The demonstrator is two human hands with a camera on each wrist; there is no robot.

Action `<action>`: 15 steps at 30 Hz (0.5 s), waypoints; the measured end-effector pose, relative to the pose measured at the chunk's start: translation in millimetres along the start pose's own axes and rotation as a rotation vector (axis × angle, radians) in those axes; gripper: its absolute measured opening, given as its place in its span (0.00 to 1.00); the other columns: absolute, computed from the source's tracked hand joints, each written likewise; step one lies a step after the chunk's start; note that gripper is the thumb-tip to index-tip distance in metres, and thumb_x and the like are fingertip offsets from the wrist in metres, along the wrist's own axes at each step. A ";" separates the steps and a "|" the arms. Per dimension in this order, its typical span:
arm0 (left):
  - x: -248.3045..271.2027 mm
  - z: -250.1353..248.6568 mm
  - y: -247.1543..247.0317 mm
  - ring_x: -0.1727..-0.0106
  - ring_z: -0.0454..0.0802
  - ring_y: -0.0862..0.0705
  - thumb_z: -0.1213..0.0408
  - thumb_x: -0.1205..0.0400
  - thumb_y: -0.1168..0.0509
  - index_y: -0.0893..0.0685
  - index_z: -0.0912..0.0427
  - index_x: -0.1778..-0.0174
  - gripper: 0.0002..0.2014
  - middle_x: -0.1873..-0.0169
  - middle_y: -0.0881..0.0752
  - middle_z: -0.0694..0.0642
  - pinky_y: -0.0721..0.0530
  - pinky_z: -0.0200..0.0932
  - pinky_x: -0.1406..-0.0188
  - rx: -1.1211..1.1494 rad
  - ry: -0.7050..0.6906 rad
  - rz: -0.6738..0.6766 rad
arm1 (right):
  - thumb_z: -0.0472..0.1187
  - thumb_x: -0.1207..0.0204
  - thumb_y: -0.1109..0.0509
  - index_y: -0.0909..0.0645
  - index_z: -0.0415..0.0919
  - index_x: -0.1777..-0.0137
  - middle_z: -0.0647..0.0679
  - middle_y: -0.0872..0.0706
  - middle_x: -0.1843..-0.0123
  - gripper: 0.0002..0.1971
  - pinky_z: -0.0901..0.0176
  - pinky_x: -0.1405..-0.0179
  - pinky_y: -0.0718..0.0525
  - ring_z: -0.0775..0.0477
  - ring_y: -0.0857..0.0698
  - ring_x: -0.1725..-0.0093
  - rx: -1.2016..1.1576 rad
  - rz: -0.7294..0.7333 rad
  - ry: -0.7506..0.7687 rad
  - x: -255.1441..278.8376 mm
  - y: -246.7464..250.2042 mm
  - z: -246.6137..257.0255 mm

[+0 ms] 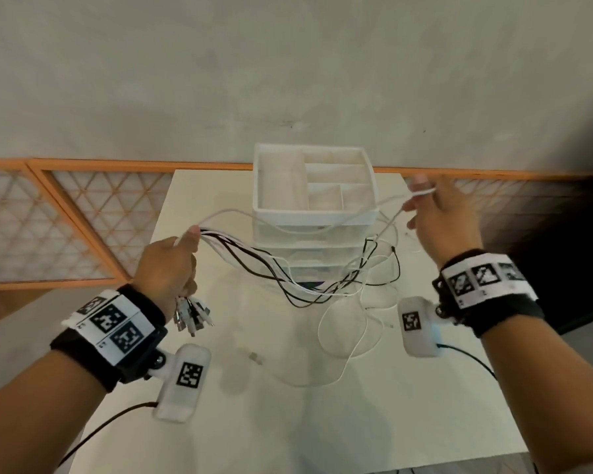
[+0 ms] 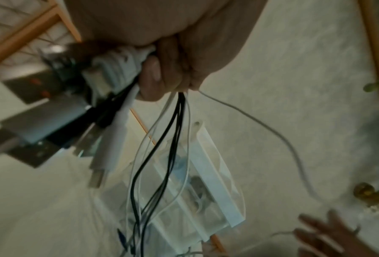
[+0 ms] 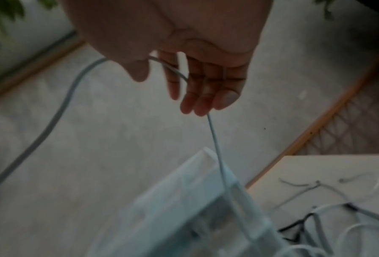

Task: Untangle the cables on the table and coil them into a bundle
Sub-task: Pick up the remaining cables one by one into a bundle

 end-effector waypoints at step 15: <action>61.7 -0.2 -144.2 0.85 0.45 0.36 0.50 0.11 0.45 0.23 0.57 0.55 0.15 0.66 0.13 0.59 0.38 0.35 0.84 -0.053 -0.115 0.647 | 0.40 0.12 0.40 0.17 0.48 0.37 0.48 0.11 0.51 0.12 0.69 0.52 0.20 0.56 0.14 0.51 -0.400 0.115 0.283 18.8 -16.6 105.8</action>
Point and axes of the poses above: each hand's wrist, its own x-axis away from the middle knuckle, its own y-axis out of the back of the hand, z = x × y, the point moved 10 cm from there along -x, towards the middle knuckle
